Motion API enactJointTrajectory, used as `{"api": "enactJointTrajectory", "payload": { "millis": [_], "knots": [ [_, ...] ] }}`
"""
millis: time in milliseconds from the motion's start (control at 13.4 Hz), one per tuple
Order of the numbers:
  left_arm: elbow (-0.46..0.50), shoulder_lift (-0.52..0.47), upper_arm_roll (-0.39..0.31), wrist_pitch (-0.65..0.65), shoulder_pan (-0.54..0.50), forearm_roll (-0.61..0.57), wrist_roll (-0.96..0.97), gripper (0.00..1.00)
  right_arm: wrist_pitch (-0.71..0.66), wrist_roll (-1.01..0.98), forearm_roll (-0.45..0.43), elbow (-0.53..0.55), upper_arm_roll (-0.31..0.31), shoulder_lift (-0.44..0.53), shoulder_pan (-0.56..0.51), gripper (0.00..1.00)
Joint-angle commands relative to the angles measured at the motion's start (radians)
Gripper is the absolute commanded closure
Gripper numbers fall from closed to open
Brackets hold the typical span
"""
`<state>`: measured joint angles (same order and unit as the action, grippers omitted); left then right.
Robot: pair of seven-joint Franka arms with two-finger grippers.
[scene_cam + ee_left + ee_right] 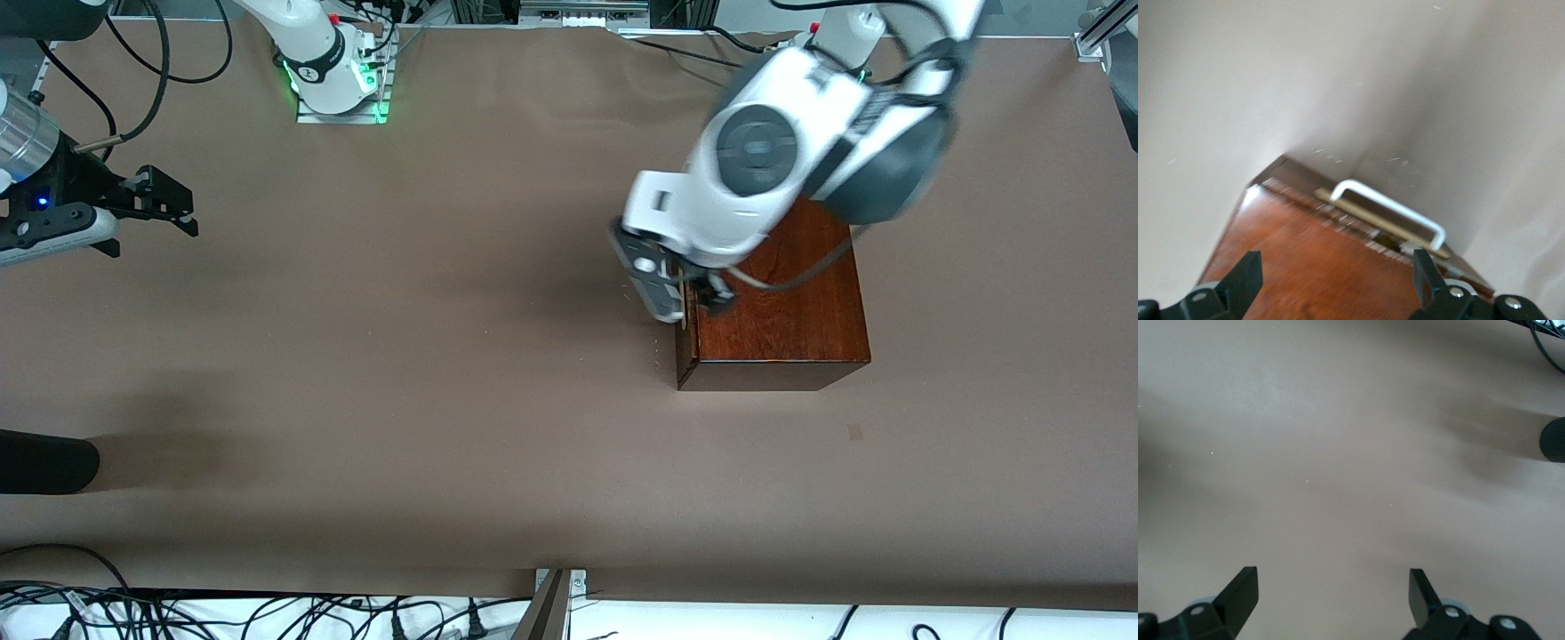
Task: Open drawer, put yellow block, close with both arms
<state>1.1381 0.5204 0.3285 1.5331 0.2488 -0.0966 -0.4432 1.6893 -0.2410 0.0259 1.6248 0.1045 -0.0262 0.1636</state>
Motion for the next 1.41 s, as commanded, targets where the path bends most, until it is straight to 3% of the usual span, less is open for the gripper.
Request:
{"api": "enactJointTrajectory", "payload": {
  "millis": [0,223,298,521,744,893,1042,1191,1340],
  "knots": [
    [-0.001,-0.052,0.004,-0.045,-0.097,0.008,-0.008,0.00,-0.025,0.008,-0.014,-0.025,-0.003,-0.008,0.001,0.00],
    [-0.001,-0.068,-0.017,-0.099,-0.176,-0.008,-0.002,0.00,-0.025,0.008,-0.015,-0.025,-0.003,-0.008,-0.001,0.00],
    [0.021,-0.089,-0.055,-0.094,-0.189,-0.006,-0.011,0.00,-0.025,0.008,-0.015,-0.025,-0.003,-0.008,-0.001,0.00],
    [0.211,-0.265,-0.207,-0.041,-0.187,0.075,0.017,0.00,-0.025,0.008,-0.021,-0.023,0.000,-0.020,-0.004,0.00],
    [0.417,-0.439,-0.290,0.078,-0.210,0.089,0.035,0.00,-0.023,0.008,-0.043,-0.025,0.000,-0.021,-0.004,0.00],
    [0.439,-0.485,-0.309,0.085,-0.212,0.098,0.191,0.00,-0.023,0.009,-0.041,-0.025,0.000,-0.021,-0.002,0.00],
    [0.463,-0.506,-0.309,0.082,-0.217,0.095,0.480,0.00,-0.025,0.008,-0.041,-0.025,0.000,-0.021,-0.002,0.00],
    [0.544,-0.534,-0.310,0.084,-0.227,0.092,0.534,0.00,-0.025,0.008,-0.041,-0.025,0.000,-0.021,-0.002,0.00],
    [0.542,-0.554,-0.310,0.085,-0.233,0.090,0.537,0.00,-0.025,0.008,-0.041,-0.025,0.000,-0.021,-0.002,0.00]
  ]
}}
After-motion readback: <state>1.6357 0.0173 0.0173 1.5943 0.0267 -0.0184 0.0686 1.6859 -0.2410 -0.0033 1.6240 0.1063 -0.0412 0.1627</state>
